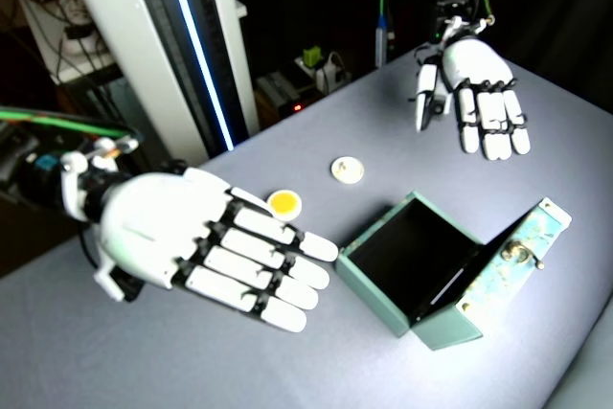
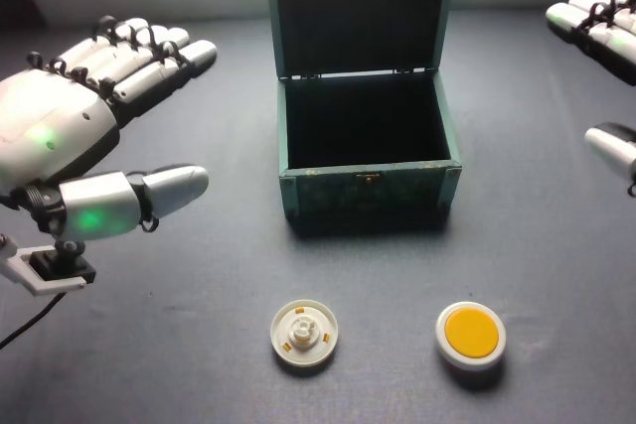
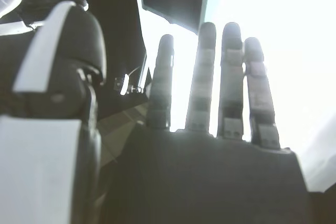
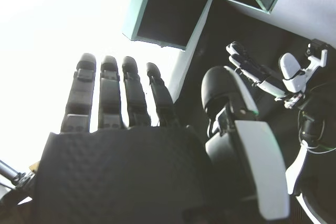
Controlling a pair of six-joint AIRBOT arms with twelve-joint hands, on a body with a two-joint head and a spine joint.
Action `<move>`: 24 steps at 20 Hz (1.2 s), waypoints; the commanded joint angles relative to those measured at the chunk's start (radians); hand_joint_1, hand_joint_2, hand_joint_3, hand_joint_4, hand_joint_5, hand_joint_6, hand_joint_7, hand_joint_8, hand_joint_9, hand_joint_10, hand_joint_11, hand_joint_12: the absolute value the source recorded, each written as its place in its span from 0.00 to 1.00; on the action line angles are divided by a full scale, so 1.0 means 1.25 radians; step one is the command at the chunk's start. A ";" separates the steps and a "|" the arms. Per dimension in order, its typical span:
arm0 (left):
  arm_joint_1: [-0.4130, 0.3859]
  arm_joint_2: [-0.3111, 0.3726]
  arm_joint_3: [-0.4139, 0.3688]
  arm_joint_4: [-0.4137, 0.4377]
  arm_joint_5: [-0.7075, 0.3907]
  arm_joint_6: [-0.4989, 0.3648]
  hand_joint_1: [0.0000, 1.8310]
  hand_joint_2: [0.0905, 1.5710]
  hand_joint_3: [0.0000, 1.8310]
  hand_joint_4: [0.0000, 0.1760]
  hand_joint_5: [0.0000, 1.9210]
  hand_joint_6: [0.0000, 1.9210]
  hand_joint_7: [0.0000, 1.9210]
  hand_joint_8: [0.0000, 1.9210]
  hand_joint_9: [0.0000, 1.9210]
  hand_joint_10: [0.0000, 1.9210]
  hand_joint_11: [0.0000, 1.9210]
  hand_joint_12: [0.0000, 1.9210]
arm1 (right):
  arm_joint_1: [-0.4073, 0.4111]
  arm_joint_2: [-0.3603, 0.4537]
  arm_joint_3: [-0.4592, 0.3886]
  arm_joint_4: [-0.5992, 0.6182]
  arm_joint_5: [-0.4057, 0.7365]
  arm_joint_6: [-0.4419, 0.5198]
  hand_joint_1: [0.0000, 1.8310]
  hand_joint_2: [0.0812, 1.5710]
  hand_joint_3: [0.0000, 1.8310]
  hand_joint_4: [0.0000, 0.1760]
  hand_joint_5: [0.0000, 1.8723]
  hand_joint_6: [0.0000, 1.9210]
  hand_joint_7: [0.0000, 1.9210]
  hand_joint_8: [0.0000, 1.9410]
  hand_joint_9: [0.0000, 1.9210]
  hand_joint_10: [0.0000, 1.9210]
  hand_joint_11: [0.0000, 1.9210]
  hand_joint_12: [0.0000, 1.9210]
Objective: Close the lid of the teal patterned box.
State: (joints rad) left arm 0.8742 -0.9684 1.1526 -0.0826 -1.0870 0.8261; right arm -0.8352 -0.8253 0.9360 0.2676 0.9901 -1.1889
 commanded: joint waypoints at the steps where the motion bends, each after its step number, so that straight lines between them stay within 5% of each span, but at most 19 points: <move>1: -0.008 0.006 0.002 -0.004 -0.100 -0.002 0.00 0.78 0.02 0.43 0.00 0.00 0.00 0.00 0.00 0.00 0.00 0.00 | 0.010 0.008 -0.002 -0.006 0.101 0.000 0.18 0.92 0.02 0.00 0.00 0.00 0.00 0.00 0.00 0.00 0.00 0.00; 5: -0.010 0.008 0.002 -0.003 -0.106 -0.001 0.00 0.78 0.01 0.53 0.00 0.00 0.00 0.00 0.00 0.00 0.00 0.00 | 0.010 0.017 -0.008 -0.009 0.113 0.000 0.21 0.93 0.01 0.00 0.00 0.00 0.00 0.00 0.00 0.00 0.00 0.00; 7: -0.009 0.008 -0.001 -0.001 -0.110 -0.001 0.00 0.79 0.01 0.67 0.00 0.00 0.00 0.00 0.00 0.00 0.00 0.00 | 0.010 0.018 -0.008 -0.009 0.115 0.000 0.19 0.94 0.01 0.00 0.00 0.00 0.00 0.00 0.00 0.00 0.00 0.00; 8: -0.009 0.008 -0.001 0.004 -0.110 -0.001 0.00 0.79 0.01 0.41 0.00 0.00 0.00 0.00 0.00 0.00 0.00 0.00 | 0.010 0.018 -0.008 -0.009 0.116 0.000 0.23 0.95 0.01 0.00 0.00 0.00 0.00 0.00 0.00 0.00 0.00 0.00; 10: -0.014 0.006 -0.001 0.010 -0.105 -0.001 0.00 0.80 0.02 0.16 0.00 0.00 0.00 0.00 0.00 0.00 0.00 0.00 | 0.011 0.017 -0.004 -0.008 0.117 0.000 0.31 0.95 0.00 0.00 0.01 0.00 0.00 0.00 0.00 0.00 0.02 0.01; 11: -0.019 0.002 0.001 0.015 -0.098 -0.001 0.00 0.81 0.02 0.04 0.00 0.00 0.00 0.00 0.00 0.00 0.00 0.00 | 0.013 0.015 -0.001 -0.006 0.120 0.000 0.33 0.95 0.00 0.00 0.02 0.00 0.00 0.00 0.00 0.00 0.00 0.19; 13: -0.031 -0.007 0.007 0.026 -0.081 -0.001 0.00 0.84 0.01 0.00 0.00 0.00 0.00 0.00 0.00 0.00 0.00 0.00 | 0.027 0.006 0.012 0.003 0.119 0.000 0.26 0.96 0.00 0.00 0.02 0.00 0.00 0.00 0.00 0.00 0.00 0.40; 14: -0.039 -0.012 0.010 0.035 -0.071 -0.004 0.00 0.86 0.01 0.00 0.00 0.00 0.00 0.00 0.00 0.00 0.00 0.00 | 0.038 0.000 0.020 0.009 0.118 0.000 0.19 0.97 0.00 0.00 0.00 0.00 0.00 0.00 0.00 0.00 0.00 0.37; 15: -0.049 -0.023 0.018 0.047 -0.061 -0.011 0.00 0.85 0.01 0.00 0.00 0.00 0.00 0.00 0.00 0.00 0.00 0.00 | 0.058 -0.010 0.033 0.013 0.111 0.000 0.14 0.96 0.00 0.00 0.00 0.00 0.00 0.00 0.01 0.01 0.00 0.56; 16: -0.056 -0.030 0.025 0.053 -0.053 -0.019 0.00 0.85 0.01 0.08 0.00 0.00 0.00 0.00 0.00 0.00 0.00 0.00 | 0.080 -0.021 0.044 0.013 0.100 0.001 0.10 0.95 0.00 0.00 0.00 0.00 0.00 0.00 0.01 0.01 0.00 0.71; 17: -0.065 -0.042 0.035 0.059 -0.044 -0.029 0.00 0.83 0.00 0.55 0.00 0.00 0.00 0.00 0.00 0.00 0.00 0.00 | 0.105 -0.034 0.061 0.013 0.081 0.001 0.08 0.96 0.00 0.00 0.00 0.00 0.00 0.00 0.02 0.03 0.00 0.81; 18: -0.074 -0.055 0.045 0.065 -0.032 -0.037 0.00 0.83 0.00 0.83 0.00 0.00 0.00 0.00 0.00 0.00 0.00 0.00 | 0.132 -0.048 0.080 0.013 0.061 0.001 0.04 0.96 0.00 0.00 0.00 0.00 0.00 0.00 0.00 0.13 0.00 0.85; 19: -0.084 -0.065 0.054 0.073 -0.020 -0.044 0.00 0.81 0.00 0.93 0.00 0.00 0.00 0.00 0.00 0.00 0.00 0.00 | 0.148 -0.058 0.092 0.013 0.048 0.001 0.01 0.96 0.00 0.00 0.00 0.00 0.01 0.00 0.00 0.19 0.00 0.89; 21: -0.102 -0.084 0.071 0.088 0.004 -0.060 0.00 0.84 0.00 0.84 0.00 0.00 0.00 0.00 0.00 0.00 0.00 0.00 | 0.196 -0.089 0.128 0.013 0.010 0.001 0.07 0.96 0.00 0.00 0.00 0.00 0.01 0.00 0.00 0.19 0.00 0.96; 23: -0.117 -0.103 0.088 0.097 0.023 -0.070 0.03 0.88 0.01 0.60 0.00 0.00 0.00 0.00 0.00 0.00 0.00 0.00 | 0.241 -0.118 0.164 0.013 -0.027 0.001 0.09 0.95 0.00 0.00 0.00 0.00 0.03 0.01 0.00 0.16 0.00 0.89; 24: -0.128 -0.114 0.099 0.101 0.038 -0.074 0.04 0.89 0.01 0.58 0.00 0.00 0.00 0.00 0.00 0.00 0.00 0.00 | 0.267 -0.135 0.186 0.014 -0.050 0.001 0.13 0.94 0.00 0.00 0.00 0.00 0.02 0.01 0.00 0.15 0.00 0.89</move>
State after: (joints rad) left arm 0.7254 -1.1141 1.2778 0.0509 -0.9356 0.7364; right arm -0.5056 -1.0054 1.1698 0.2897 0.8223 -1.1881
